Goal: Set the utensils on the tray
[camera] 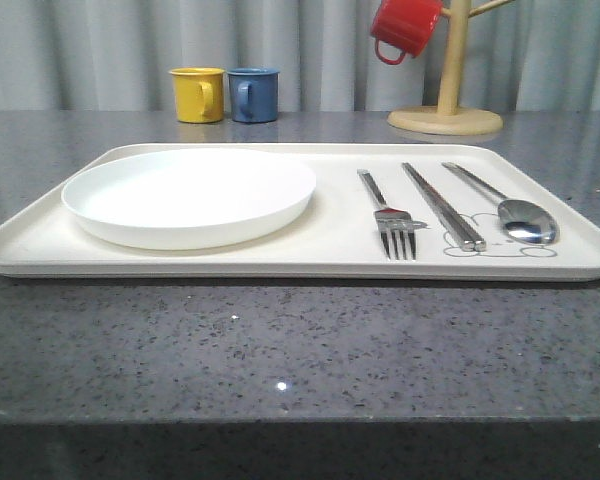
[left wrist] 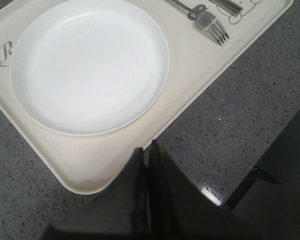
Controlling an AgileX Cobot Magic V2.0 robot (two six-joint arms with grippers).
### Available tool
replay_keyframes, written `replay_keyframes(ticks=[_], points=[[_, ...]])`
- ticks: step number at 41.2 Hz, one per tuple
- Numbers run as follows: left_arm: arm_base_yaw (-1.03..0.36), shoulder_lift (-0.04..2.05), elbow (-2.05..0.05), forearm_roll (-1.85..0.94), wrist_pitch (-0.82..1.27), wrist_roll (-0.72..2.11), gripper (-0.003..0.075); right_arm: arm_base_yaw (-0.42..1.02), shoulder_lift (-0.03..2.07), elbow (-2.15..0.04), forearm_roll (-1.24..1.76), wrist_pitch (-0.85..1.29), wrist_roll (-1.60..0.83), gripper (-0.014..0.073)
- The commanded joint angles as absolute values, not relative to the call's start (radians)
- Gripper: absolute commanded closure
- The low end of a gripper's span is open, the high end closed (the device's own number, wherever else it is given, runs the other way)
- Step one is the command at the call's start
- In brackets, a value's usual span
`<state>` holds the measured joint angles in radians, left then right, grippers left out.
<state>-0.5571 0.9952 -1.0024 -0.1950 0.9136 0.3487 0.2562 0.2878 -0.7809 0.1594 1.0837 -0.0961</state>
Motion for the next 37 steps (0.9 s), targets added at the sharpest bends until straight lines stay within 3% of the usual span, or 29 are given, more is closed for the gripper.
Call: replay_keyframes(ticks=[1, 16, 27, 37], points=[[-0.557, 0.987, -1.029, -0.213, 0.845, 0.337, 0.0738, 0.258, 0.299, -0.801, 0.171, 1.005, -0.106, 0.0662], [-0.551, 0.980, -1.027, -0.213, 0.843, 0.337, 0.0738, 0.258, 0.299, -0.801, 0.171, 1.005, -0.106, 0.0662], [-0.280, 0.834, -0.900, -0.169, 0.631, 0.337, 0.0738, 0.258, 0.299, -0.801, 0.171, 1.005, -0.106, 0.0662], [-0.068, 0.539, -0.564, -0.171, 0.353, 0.337, 0.0738, 0.258, 0.299, -0.801, 0.171, 1.005, -0.106, 0.0662]])
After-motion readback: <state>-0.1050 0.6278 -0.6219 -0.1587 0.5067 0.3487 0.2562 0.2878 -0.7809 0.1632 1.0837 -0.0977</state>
